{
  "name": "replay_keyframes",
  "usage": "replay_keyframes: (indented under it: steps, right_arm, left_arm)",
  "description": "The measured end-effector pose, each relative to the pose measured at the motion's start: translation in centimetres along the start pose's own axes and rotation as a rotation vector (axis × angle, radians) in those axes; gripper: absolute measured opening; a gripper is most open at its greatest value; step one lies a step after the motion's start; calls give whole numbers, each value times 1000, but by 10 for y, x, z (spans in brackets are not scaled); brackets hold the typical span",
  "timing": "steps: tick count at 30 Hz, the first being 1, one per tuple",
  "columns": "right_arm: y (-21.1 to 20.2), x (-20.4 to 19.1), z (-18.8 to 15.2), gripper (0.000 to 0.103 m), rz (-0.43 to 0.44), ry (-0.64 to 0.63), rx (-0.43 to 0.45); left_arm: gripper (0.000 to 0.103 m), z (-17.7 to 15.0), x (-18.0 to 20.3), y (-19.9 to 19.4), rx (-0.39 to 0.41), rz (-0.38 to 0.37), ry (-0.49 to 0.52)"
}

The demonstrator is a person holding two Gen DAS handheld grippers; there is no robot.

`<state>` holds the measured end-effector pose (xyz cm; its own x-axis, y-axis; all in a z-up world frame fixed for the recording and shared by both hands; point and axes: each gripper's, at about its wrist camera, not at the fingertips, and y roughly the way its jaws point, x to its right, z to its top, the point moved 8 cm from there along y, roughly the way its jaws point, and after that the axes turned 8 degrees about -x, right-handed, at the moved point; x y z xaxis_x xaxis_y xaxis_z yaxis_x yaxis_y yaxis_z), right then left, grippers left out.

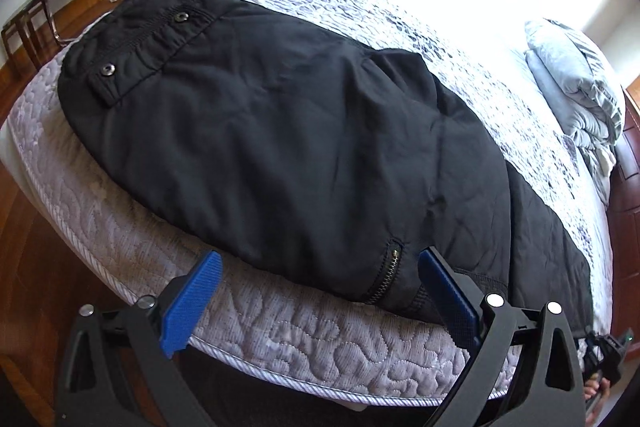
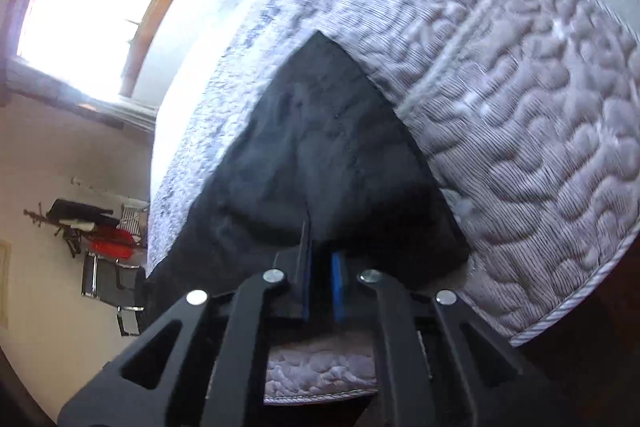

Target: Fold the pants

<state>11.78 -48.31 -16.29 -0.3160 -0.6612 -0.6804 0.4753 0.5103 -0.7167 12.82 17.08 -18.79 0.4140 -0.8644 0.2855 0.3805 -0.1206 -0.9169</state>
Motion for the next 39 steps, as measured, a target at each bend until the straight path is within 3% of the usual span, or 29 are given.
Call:
replay_keyframes:
  steps: [4, 8, 11, 13, 18, 22, 23, 27, 35, 36, 37, 39]
  right_arm:
    - [-17, -18, -7, 5, 60, -57, 17]
    - [7, 18, -14, 9, -136, -34, -88]
    - [14, 28, -22, 20, -84, 5, -108]
    - [1, 26, -24, 40, -45, 1, -86]
    - [-29, 19, -19, 48, -33, 31, -61]
    - [-44, 34, -28, 71, -61, 69, -58]
    - [-46, 38, -30, 71, -60, 78, -51]
    - [-43, 49, -29, 79, 18, 124, -34]
    - [-15, 40, -11, 75, 44, 166, -8]
    - [-15, 38, -10, 65, 47, 170, -7]
    - [-13, 35, -7, 48, 64, 166, -9]
    - [-8, 29, 0, 32, 104, 160, -14]
  left_arm:
    - [99, 0, 4, -2, -1, -3, 6]
    - [99, 1, 6, 0, -4, -9, 2]
    - [99, -1, 5, 2, -18, -16, -4]
    - [99, -2, 2, 2, -17, -9, -4]
    - [99, -2, -12, 0, -12, -8, -40]
    - [99, -2, -34, -5, -6, -11, -102]
    - [99, -3, -40, -5, -7, -11, -117]
    - [99, -5, -65, -8, -8, -4, -191]
    - [99, -9, -89, -11, -10, -30, -278]
    - [99, -9, -89, -10, -14, -30, -280]
    - [99, -9, -89, -9, -18, -33, -282]
    - [99, -9, -89, -6, -23, -37, -286]
